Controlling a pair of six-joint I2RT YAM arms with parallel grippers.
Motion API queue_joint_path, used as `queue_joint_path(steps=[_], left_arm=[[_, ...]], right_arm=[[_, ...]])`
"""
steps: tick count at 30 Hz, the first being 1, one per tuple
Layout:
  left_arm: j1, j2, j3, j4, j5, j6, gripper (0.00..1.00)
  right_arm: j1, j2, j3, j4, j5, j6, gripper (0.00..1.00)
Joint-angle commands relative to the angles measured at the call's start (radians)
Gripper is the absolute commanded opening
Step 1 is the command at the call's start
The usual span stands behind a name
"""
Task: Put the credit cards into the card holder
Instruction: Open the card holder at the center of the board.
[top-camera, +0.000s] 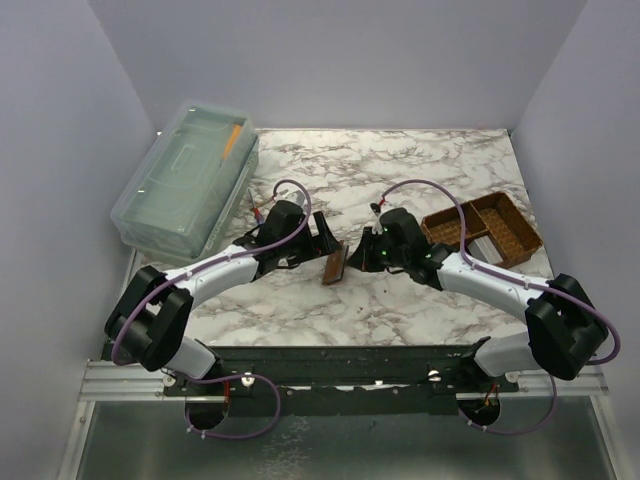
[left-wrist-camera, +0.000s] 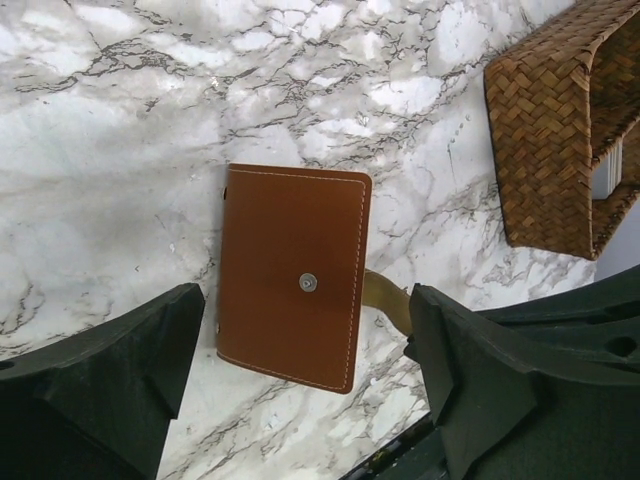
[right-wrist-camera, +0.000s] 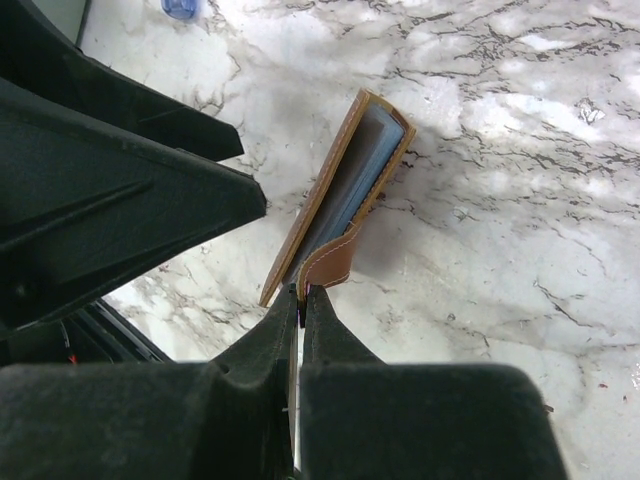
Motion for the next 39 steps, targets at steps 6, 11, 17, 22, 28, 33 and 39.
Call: queue_joint_path(steps=[6,11,17,22,28,33,39], left_arm=[[-0.002,0.048,0.022,-0.028,-0.004,0.027,0.78],[-0.002,0.042,0.029,-0.043,-0.033,0.039,0.72],[-0.002,0.042,0.028,-0.049,-0.037,0.042,0.6],[-0.002,0.071,0.036,-0.049,-0.023,0.042,0.45],[-0.002,0.109,0.037,-0.054,-0.023,0.043,0.39],[0.0,0.12,0.027,-0.062,-0.039,0.037,0.21],[0.0,0.138,0.018,-0.055,-0.014,0.015,0.04]], right_arm=[[-0.001,-0.043,0.045,-0.001,-0.016,-0.008,0.0],[-0.001,-0.042,0.045,-0.007,-0.001,-0.018,0.0],[-0.001,-0.042,0.024,-0.021,0.034,-0.025,0.0],[-0.001,-0.046,0.011,-0.036,0.05,-0.023,0.0],[-0.001,-0.041,-0.023,-0.039,0.098,-0.025,0.0],[-0.033,0.079,0.02,-0.177,0.326,-0.011,0.0],[-0.037,0.157,0.135,-0.323,0.378,-0.074,0.17]])
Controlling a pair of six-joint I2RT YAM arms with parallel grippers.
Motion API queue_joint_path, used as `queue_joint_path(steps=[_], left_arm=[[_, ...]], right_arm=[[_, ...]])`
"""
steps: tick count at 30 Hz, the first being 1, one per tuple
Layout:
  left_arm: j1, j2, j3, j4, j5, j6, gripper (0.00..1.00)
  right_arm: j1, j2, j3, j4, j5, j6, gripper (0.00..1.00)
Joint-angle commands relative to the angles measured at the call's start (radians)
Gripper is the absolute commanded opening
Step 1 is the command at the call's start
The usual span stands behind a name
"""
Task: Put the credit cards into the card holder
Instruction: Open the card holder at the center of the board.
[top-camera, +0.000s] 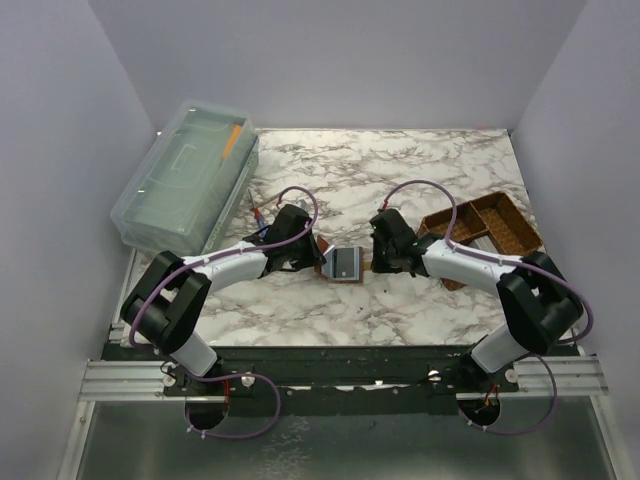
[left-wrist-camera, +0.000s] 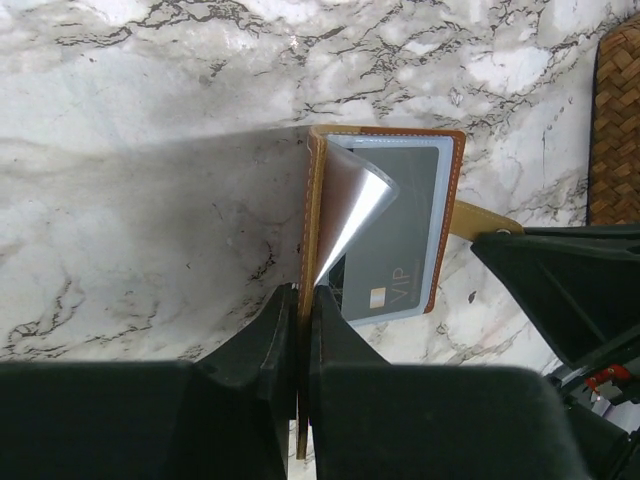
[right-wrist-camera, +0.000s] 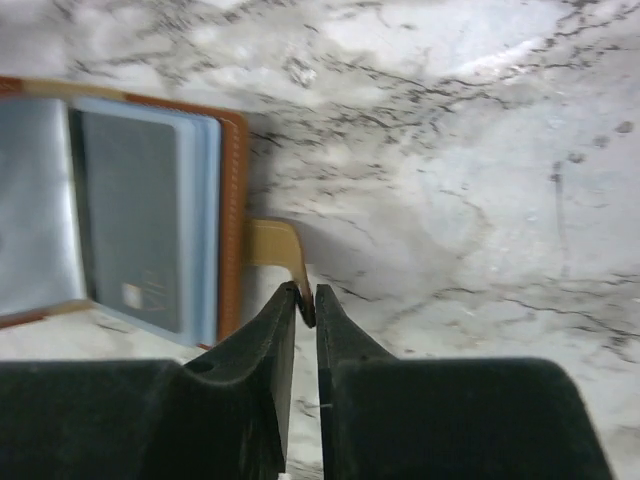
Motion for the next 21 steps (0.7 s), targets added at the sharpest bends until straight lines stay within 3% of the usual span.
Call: queue_joint_path(steps=[1,6,10,14,21], left_arm=[[0.0,0.023,-0.002,-0.013,-0.001,-0.011,0.03],[0.0,0.011,-0.007,-0.004,0.004,-0.021,0.01],[0.001,0.004,-0.013,-0.001,-0.001,-0.028,0.01],[0.0,0.005,-0.017,0.002,0.003,-0.034,0.01],[0.0,-0.001,-0.029,0.003,0.005,-0.038,0.0]], right_arm=[[-0.004,-0.007,0.073,-0.127,0.071,-0.067,0.23],[0.005,-0.067,0.128,-0.181,0.042,-0.074,0.43],[0.005,-0.079,0.133,-0.128,-0.106,-0.063,0.55],[0.004,-0.066,0.102,0.017,-0.293,-0.027,0.6],[-0.036,0.032,0.084,0.095,-0.366,0.021,0.59]])
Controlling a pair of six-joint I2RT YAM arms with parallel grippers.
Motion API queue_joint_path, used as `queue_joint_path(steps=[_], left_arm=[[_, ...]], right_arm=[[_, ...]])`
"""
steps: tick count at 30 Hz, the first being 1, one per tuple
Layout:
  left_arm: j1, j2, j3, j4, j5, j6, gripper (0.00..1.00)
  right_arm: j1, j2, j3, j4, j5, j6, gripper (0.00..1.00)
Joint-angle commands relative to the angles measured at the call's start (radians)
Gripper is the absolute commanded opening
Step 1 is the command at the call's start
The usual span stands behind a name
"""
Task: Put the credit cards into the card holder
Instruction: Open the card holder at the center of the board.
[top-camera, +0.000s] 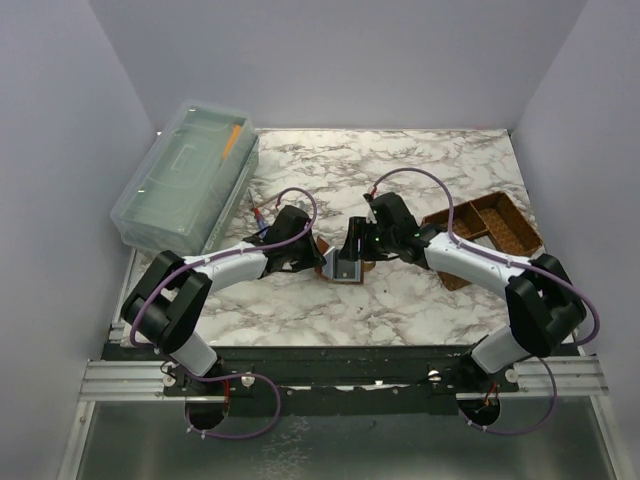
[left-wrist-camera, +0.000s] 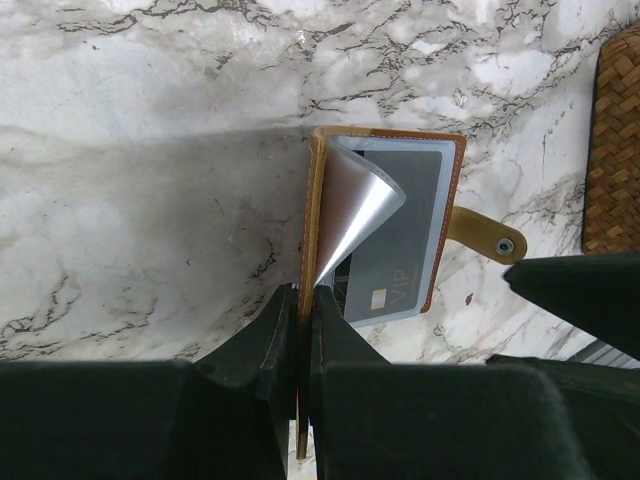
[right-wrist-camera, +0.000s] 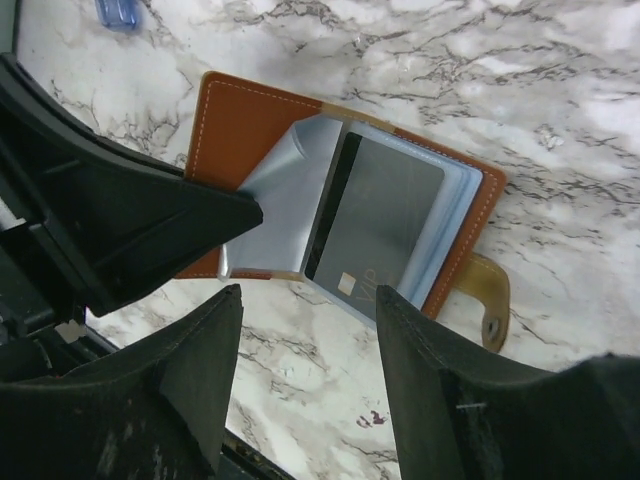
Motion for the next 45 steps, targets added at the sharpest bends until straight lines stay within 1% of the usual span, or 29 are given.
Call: queue_joint_path(steps=[1,4,9,15,20,27,35,42,45], left_arm=[[0.0,-0.008,-0.025,-0.001,0.005,-0.008,0.0],[0.0,-0.016,-0.031,-0.002,0.005,-0.009,0.0],[0.001,-0.022,-0.036,0.0,0.004,-0.01,0.0],[0.001,-0.023,-0.037,0.001,0.006,-0.008,0.0],[0.001,-0.026,-0.038,0.001,0.006,-0.01,0.0],[0.001,-0.025,-0.036,0.001,0.006,-0.01,0.0],[0.001,-0.021,-0.037,0.003,0.008,-0.013,0.0],[0.002,-0.02,-0.046,0.014,0.014,-0.017,0.0],[0.001,-0.024,-0.049,0.015,0.013,-0.016,0.0]], right_arm=[[-0.036,0.062,-0.031,0.074,-0.102,0.045,0.58],[-0.05,0.066,-0.057,0.091,-0.097,0.058,0.56],[-0.059,0.083,-0.082,0.111,-0.115,0.065,0.55],[-0.064,0.101,-0.104,0.147,-0.131,0.086,0.49],[-0.073,0.108,-0.125,0.155,-0.128,0.086,0.48],[-0.075,0.131,-0.137,0.19,-0.162,0.091,0.46],[-0.075,0.122,-0.137,0.225,-0.218,0.094,0.38],[-0.075,0.118,-0.162,0.354,-0.326,0.145,0.39],[-0.076,0.093,-0.154,0.301,-0.252,0.139,0.42]])
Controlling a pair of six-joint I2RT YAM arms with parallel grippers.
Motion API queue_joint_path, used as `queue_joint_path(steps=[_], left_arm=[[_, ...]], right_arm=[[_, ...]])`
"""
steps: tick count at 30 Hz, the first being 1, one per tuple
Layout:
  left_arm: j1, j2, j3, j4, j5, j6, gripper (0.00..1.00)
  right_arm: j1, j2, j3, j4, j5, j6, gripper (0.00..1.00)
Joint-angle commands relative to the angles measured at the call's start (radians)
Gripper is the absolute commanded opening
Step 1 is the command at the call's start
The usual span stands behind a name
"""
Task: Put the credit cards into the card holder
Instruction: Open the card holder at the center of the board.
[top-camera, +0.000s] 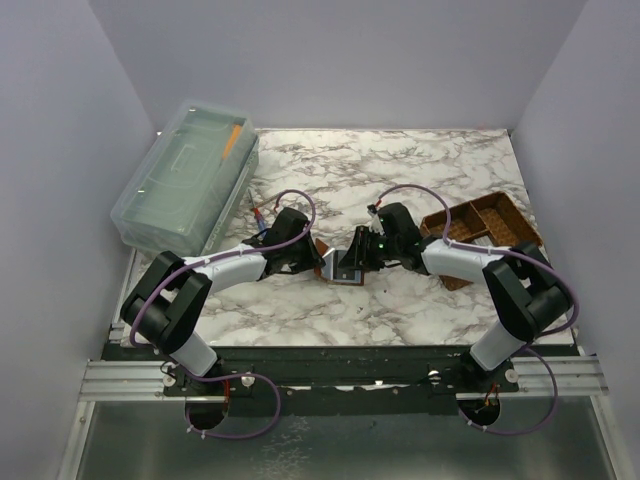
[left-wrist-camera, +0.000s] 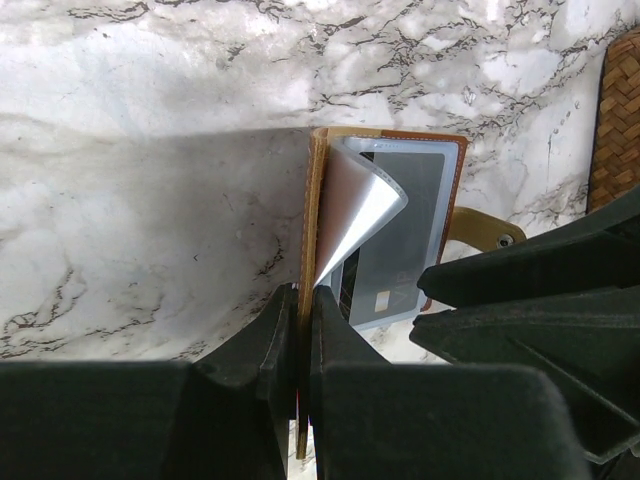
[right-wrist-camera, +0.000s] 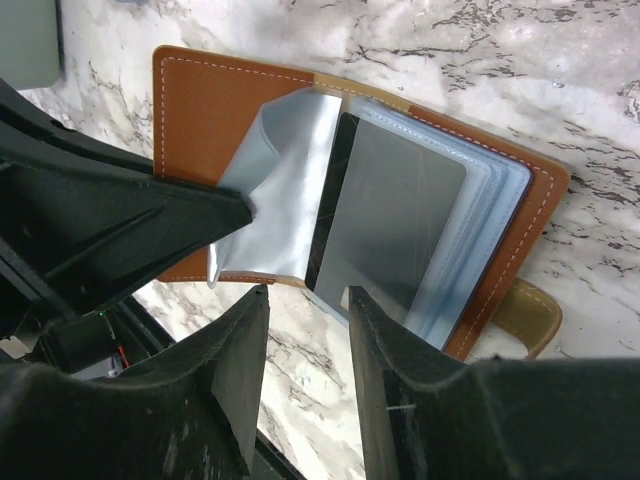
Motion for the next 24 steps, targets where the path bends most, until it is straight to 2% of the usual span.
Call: queue_joint_path(steps=[1,5,24], left_arm=[[0.0,-0.023,-0.027,-0.003,0.012,-0.005,0.0],[0.001,-0.027,-0.031,-0.003,0.007,-0.004,0.0],[0.003,-0.024,-0.03,0.001,0.014,-0.004,0.0]], right_arm=[[-0.002,-0.039,-0.001,-0.014,0.047,0.005,0.43],[-0.02,-0.039,-0.009,-0.093,0.106,0.003,0.45],[-0.034,-0.005,-0.064,0.006,0.014,0.048,0.47]])
